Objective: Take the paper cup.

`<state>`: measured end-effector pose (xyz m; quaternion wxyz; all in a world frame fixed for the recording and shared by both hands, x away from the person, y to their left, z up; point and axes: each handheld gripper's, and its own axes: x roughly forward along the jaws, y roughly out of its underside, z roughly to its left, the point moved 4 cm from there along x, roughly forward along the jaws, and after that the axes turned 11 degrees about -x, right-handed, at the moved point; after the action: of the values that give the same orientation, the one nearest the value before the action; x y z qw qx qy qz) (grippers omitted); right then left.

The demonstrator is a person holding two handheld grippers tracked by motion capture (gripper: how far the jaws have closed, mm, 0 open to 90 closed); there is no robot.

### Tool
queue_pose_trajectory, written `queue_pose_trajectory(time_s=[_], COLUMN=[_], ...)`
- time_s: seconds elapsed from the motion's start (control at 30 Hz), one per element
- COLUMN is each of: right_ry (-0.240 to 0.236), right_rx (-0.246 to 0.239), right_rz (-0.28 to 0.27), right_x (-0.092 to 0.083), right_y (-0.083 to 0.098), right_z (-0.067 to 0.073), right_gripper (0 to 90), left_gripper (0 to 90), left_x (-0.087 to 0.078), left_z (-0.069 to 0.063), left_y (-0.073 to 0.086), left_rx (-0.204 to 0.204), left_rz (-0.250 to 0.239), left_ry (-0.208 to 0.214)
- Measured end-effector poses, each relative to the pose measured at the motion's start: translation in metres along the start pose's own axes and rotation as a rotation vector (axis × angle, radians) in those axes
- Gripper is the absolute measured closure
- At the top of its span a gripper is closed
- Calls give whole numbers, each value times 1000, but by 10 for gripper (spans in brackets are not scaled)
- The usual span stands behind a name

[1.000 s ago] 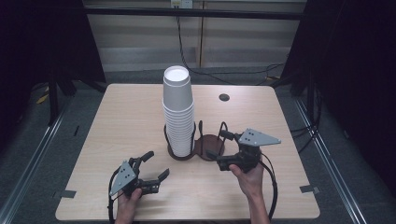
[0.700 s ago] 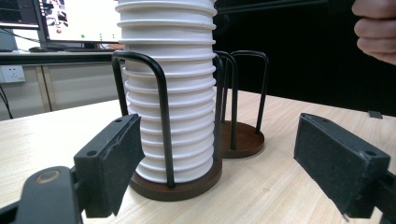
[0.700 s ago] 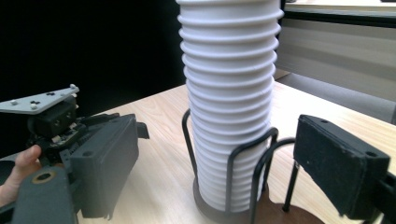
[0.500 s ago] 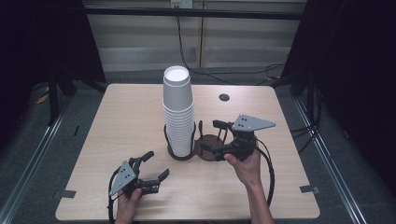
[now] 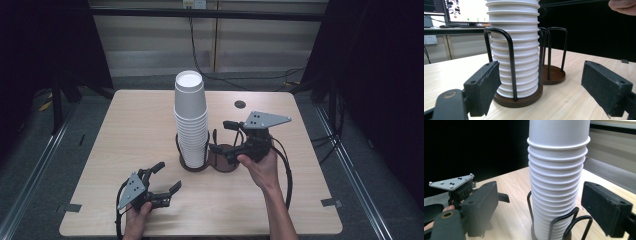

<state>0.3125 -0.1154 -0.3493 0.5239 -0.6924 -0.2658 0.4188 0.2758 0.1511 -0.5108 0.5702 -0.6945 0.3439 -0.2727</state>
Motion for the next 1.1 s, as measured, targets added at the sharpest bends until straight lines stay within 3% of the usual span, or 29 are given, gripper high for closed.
queue_pose_trajectory(time_s=[0.07, 0.4, 0.5, 0.83, 1.1], right_ry=[-23, -29, -63, -62, -59], right_rx=[6, -27, -37, -45, -43], right_rz=[1, 30, 26, 80, 92], right_x=[2, 5, 7, 14, 21], right_y=[-3, -21, -27, -45, -58], right_z=[0, -4, -4, -14, -19], right_gripper=[137, 139, 202, 153, 153], left_gripper=[155, 155, 156, 156, 156], left_x=[0, 0, 0, 0, 0], left_z=[0, 1, 0, 0, 1], left_y=[0, 0, 0, 0, 0], left_rx=[3, 10, -1, -2, 6], left_rz=[0, 2, 0, 0, 4], left_ry=[-1, -2, 0, 1, 1])
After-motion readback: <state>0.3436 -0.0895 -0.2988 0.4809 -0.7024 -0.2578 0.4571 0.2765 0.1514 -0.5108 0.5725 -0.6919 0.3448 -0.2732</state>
